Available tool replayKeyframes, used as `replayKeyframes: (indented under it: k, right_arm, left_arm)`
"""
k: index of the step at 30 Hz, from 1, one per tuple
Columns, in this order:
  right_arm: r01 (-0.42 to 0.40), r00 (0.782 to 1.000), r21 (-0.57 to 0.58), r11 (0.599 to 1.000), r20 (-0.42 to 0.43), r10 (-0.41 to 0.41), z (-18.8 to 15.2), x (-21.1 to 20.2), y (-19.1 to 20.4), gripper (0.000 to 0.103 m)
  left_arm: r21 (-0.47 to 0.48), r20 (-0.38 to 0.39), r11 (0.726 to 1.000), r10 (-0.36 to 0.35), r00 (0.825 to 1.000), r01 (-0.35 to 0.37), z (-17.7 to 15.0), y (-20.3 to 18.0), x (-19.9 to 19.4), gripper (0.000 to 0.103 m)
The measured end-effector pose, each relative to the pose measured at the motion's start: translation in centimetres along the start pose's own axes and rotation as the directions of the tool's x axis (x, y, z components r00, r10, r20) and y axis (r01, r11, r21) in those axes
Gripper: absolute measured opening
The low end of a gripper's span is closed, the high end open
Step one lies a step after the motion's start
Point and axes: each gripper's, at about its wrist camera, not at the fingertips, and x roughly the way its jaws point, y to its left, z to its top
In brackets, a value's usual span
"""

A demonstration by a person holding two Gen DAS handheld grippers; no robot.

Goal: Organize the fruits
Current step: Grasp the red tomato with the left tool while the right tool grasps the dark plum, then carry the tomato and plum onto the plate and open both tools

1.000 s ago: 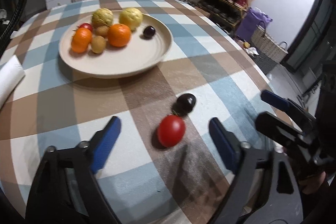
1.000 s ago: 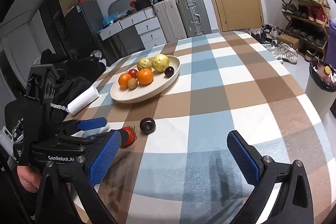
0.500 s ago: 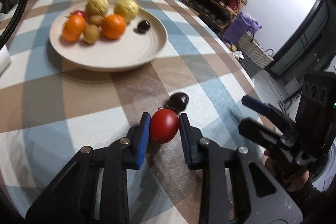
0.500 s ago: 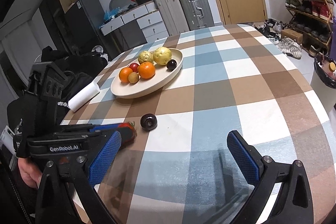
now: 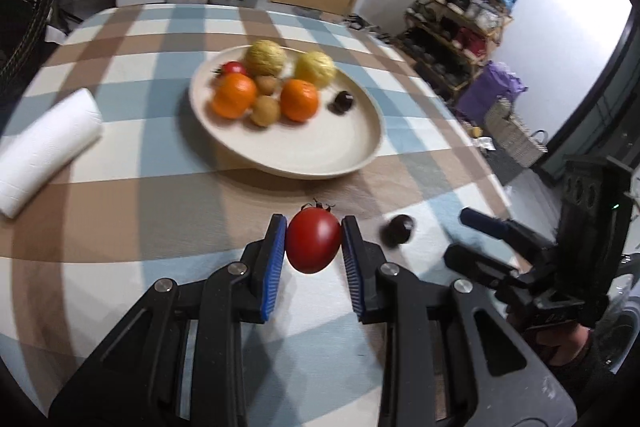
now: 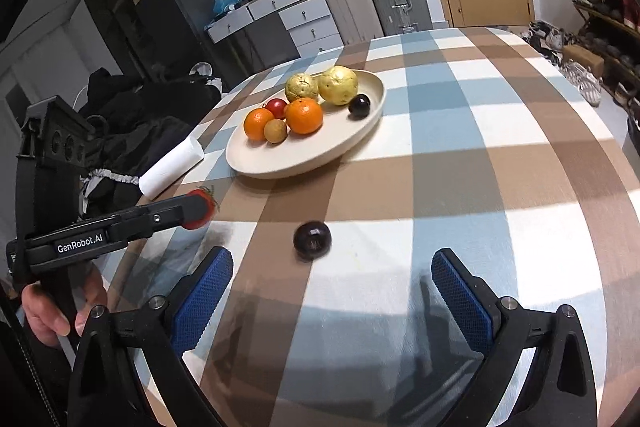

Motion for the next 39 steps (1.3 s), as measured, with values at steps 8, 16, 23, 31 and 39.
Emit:
replayKeyframes:
  k: [8,16,23,31,39]
  right_arm:
    - [-0.023,0.999,0.006,1.000,-0.037,0.024,1.4,2.4,0.5,0.078]
    - [-0.035,0.997,-0.011,0.999,-0.062,0.034,1.6,3.4,1.0,0.052]
    - [-0.027,0.996,-0.021,0.999,-0.088,0.025,1.2,3.9,1.4,0.037]
    - [-0.008,0.996,-0.035,0.999,-0.085,0.005,1.1,3.8,1.6,0.025]
    - [0.005,0.998,-0.020,1.000,-0.063,-0.006,1.0,3.3,1.2,0.025]
  left_arm:
    - [-0.033,0.012,0.999,0.027,1.000,-0.026,-0.1,1.6,-0.5,0.025]
    - [-0.048,0.012,0.998,0.029,0.999,-0.029,-0.1,2.2,-0.5,0.025]
    - [-0.052,0.002,0.998,0.033,0.999,-0.033,-0.3,2.2,-0.6,0.025]
    - [-0.048,-0.001,0.998,0.032,0.999,-0.032,-0.3,2.0,-0.6,0.025]
    - [-0.032,0.002,0.999,0.034,0.999,-0.034,0.1,1.4,-1.0,0.025]
